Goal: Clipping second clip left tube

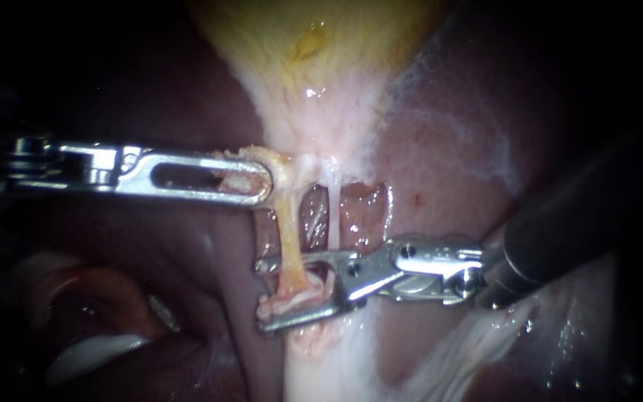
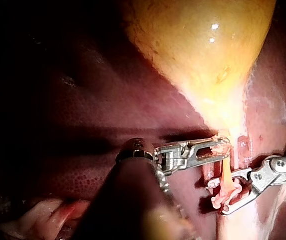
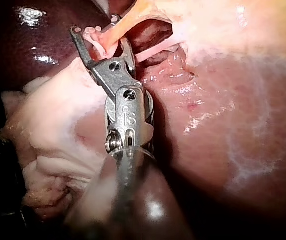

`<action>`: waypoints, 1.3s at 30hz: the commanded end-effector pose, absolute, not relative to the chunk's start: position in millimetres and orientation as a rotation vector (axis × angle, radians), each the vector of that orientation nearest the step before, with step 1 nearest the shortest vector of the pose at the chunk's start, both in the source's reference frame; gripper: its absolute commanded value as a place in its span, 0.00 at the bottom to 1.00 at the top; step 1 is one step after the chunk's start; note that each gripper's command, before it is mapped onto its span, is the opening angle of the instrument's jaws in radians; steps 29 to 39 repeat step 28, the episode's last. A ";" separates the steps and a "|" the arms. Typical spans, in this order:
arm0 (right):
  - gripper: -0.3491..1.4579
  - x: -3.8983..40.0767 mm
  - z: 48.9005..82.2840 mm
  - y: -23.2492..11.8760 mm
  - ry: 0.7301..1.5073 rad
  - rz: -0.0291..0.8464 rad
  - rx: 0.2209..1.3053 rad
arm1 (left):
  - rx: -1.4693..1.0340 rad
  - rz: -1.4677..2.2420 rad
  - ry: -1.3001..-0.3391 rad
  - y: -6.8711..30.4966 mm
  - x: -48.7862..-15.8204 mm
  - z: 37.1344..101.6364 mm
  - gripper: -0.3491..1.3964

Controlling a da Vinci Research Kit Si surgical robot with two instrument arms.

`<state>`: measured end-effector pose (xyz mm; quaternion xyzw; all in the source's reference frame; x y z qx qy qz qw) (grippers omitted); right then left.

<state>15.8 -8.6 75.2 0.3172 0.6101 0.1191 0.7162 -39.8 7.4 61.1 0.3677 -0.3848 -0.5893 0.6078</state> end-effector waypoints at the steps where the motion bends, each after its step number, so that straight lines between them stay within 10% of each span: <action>1: 0.40 15.7 75.2 -8.6 1.348 0.265 0.705 | 0.851 -1.361 -0.889 7.4 -39.8 61.1 0.00; 9: 0.00 14.6 75.1 -8.6 1.334 0.306 0.724 | 0.851 -1.361 -0.889 7.4 -39.8 61.1 0.00; 39: 0.00 13.7 75.4 -8.5 1.295 0.324 0.707 | 0.851 -1.361 -0.889 7.5 -39.8 61.3 0.00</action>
